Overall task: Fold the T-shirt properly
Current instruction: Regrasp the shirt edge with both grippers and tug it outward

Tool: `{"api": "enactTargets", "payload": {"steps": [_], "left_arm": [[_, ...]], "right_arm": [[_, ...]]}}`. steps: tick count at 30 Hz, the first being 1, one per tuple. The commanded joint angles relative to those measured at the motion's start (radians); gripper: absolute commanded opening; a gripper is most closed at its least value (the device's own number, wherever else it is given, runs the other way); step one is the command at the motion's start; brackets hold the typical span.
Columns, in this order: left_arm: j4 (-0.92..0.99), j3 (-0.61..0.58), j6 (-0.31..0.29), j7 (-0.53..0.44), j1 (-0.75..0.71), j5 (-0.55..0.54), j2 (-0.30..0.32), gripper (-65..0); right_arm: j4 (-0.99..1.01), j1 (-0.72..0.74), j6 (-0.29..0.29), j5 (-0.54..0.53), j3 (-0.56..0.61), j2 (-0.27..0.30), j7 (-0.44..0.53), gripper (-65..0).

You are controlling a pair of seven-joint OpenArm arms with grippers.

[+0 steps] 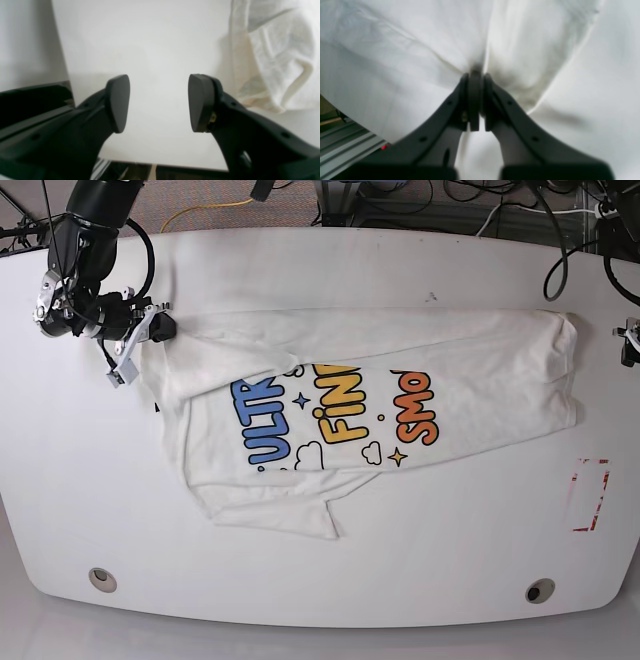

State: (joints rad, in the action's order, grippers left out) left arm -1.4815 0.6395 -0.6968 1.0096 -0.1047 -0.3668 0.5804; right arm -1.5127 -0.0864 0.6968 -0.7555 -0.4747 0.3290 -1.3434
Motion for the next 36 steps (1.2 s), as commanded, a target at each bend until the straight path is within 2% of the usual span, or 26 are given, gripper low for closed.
{"api": "enactTargets", "payload": {"steps": [1,5,8,11,15,20,26,36], "left_arm": [[-0.11,-0.004,-0.001,0.007,0.004,-0.019,-0.047,-30.6],[-0.199,-0.013,-0.001,0.038,0.001,-0.01,-0.181,-30.6],[-0.201,-0.076,-0.001,0.038,0.001,-0.01,-0.227,-30.6],[-0.195,-0.125,-0.001,0.036,-0.016,-0.01,-0.233,-30.6],[-0.169,-0.131,-0.001,-0.001,-0.043,-0.008,-0.237,-30.6],[-0.067,-0.134,-0.001,-0.077,-0.063,0.002,-0.202,-30.6],[0.018,-0.136,-0.001,-0.081,-0.042,0.071,-0.193,-30.6],[0.012,-0.18,-0.001,-0.077,-0.088,0.079,-0.19,-30.6]], "right_arm": [[-0.033,0.009,0.001,-0.014,-0.003,0.015,0.009,-65.0],[-0.055,0.006,0.001,-0.014,-0.003,0.015,0.009,-65.0],[-0.056,0.009,0.001,-0.014,-0.002,0.003,0.008,-65.0],[-0.056,0.004,0.001,-0.014,-0.002,-0.001,0.008,-65.0],[-0.053,0.004,0.001,-0.006,-0.002,-0.001,0.008,-65.0],[-0.048,0.006,0.001,-0.005,-0.003,-0.005,0.008,-65.0],[-0.052,0.003,0.001,-0.005,-0.005,-0.001,0.009,-65.0],[-0.096,-0.066,0.001,-0.012,-0.008,0.002,0.009,-65.0]]}}
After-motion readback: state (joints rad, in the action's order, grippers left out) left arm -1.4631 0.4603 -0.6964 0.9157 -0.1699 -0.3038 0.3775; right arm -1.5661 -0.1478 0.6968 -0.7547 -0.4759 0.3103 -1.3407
